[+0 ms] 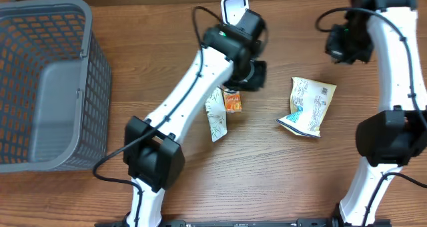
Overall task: Scan the item barcode
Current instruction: 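Hand the snack bag to the right gripper and set it down, then reach the right gripper to the yellow snack bag and grasp it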
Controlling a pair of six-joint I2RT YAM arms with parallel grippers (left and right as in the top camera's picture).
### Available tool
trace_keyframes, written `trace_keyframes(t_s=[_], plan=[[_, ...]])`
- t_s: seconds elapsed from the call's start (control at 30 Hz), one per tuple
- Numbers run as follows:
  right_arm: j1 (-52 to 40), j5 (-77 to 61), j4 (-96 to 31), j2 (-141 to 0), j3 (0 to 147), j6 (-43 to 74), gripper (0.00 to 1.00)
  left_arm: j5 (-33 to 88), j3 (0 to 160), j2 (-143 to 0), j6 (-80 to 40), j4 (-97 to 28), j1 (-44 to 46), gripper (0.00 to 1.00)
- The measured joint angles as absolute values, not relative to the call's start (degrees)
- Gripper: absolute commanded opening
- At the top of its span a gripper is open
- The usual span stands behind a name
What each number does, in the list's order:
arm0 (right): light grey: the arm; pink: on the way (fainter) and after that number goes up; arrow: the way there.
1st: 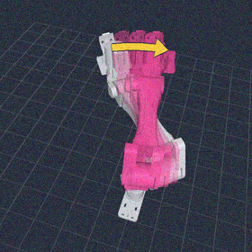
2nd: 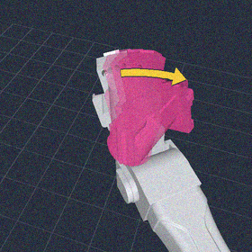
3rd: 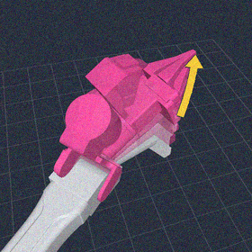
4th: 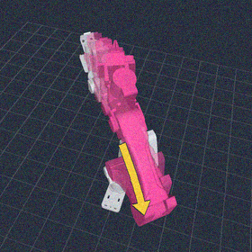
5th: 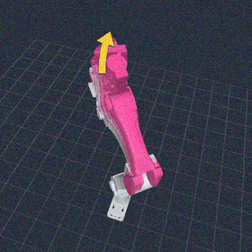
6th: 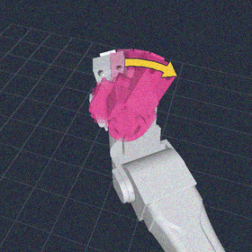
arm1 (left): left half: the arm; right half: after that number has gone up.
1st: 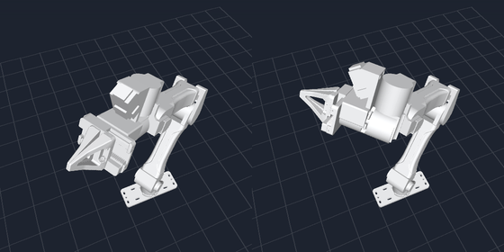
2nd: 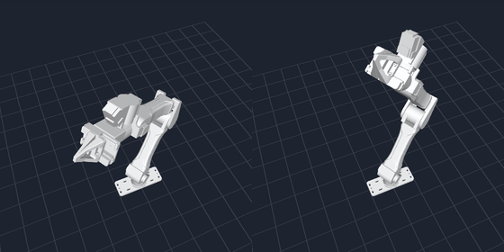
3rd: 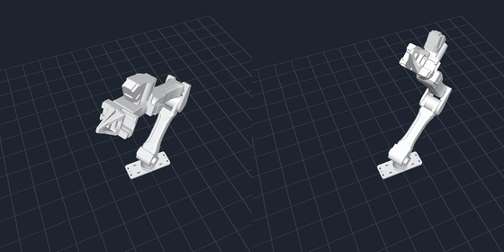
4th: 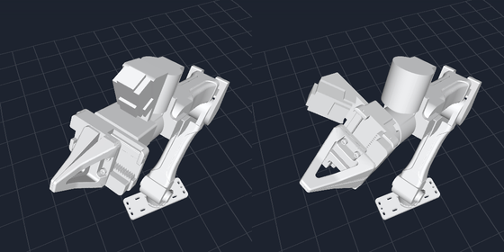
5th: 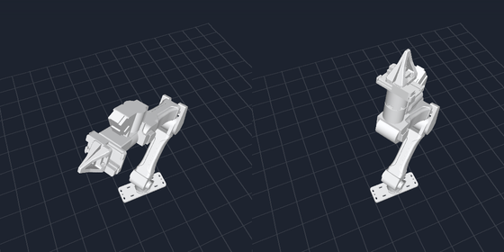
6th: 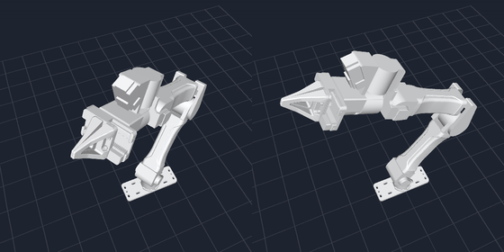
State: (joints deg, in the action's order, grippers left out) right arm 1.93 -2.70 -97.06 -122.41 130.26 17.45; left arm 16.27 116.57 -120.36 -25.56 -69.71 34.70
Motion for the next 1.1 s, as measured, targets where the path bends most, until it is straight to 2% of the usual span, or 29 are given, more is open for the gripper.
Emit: trace_keyframes(t_s=[0.07, 0.13, 0.27, 0.37, 0.57, 0.77, 0.87, 1.1], plan=[[4.01, -3.68, -97.12, -122.41, 129.49, 16.40, 0.05, 16.53, 116.33, -120.81, -26.04, -65.43, 37.26, 0.04], [5.61, -4.29, -97.10, -122.41, 128.88, 15.79, 0.15, 16.82, 116.27, -121.82, -26.68, -60.51, 39.59, 0.04], [8.45, -5.10, -97.12, -122.41, 128.81, 14.98, 0.16, 17.17, 116.18, -126.58, -27.05, -48.10, 43.94, 0.04], [9.30, -5.13, -97.12, -122.41, 128.81, 14.94, 0.15, 17.37, 116.16, -130.85, -27.05, -44.77, 45.04, 0.04], [9.28, -5.37, -97.17, -122.41, 128.81, 14.94, 0.16, 17.39, 116.16, -140.25, -27.07, -52.01, 44.88, 0.04], [9.21, -7.20, -97.10, -122.41, 128.64, 14.59, 0.15, 15.90, 117.67, -140.46, -27.27, -60.05, 42.76, 0.04], [8.82, -8.27, -97.03, -122.41, 127.04, 12.93, 0.05, 14.37, 119.50, -140.20, -27.27, -63.61, 39.79, 0.04], [5.63, -9.61, -97.12, -122.26, 107.33, 10.39, 0.04, 13.47, 125.27, -130.65, -28.32, -67.61, 29.43, 0.04]])
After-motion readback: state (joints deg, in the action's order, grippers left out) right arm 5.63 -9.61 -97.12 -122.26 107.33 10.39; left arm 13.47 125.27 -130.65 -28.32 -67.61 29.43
